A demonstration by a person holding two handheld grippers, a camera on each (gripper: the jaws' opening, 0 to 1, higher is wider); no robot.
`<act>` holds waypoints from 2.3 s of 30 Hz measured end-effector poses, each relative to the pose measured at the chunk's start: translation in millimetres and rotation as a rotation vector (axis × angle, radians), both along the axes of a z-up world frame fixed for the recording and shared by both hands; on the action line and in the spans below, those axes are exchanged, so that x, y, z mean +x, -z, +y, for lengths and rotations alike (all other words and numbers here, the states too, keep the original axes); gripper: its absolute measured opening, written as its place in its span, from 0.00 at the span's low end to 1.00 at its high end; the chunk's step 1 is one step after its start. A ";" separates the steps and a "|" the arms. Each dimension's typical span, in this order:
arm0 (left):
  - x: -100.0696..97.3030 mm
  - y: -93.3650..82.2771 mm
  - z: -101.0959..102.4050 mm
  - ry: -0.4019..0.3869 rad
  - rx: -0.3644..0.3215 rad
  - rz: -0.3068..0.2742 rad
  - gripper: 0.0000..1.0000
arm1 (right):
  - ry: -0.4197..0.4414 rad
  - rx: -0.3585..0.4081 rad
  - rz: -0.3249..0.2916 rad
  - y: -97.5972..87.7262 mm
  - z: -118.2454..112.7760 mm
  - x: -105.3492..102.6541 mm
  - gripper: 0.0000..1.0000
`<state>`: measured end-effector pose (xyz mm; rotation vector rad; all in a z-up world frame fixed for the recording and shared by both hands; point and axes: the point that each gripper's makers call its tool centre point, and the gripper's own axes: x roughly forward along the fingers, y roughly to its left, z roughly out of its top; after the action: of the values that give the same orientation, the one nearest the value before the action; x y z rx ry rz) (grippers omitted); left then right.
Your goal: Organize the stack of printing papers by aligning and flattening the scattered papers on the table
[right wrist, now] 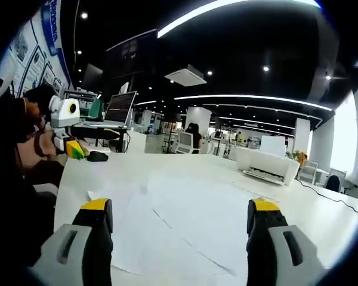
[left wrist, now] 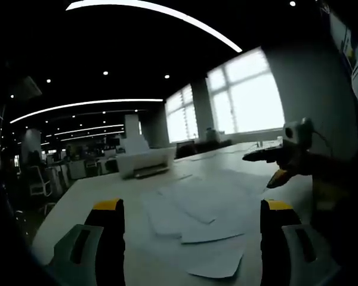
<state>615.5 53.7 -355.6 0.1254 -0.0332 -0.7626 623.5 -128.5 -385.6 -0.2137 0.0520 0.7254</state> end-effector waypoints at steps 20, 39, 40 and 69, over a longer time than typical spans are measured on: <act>-1.2 -0.6 -0.7 0.003 0.000 -0.002 0.97 | -0.037 -0.034 0.009 9.7 22.4 8.6 0.89; -0.9 -2.1 0.8 0.004 0.001 -0.007 0.97 | -0.040 -0.036 0.016 12.2 28.0 19.8 0.88; -1.1 -2.3 1.0 0.004 0.000 -0.008 0.97 | -0.040 -0.036 0.017 12.4 28.8 20.4 0.88; -1.2 -3.6 1.0 0.003 0.002 -0.013 0.97 | -0.037 -0.048 0.062 21.4 38.4 58.2 0.88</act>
<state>614.3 54.7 -352.0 0.1319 -0.0453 -0.7648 681.7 -90.1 -407.0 -0.2384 0.1249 0.7679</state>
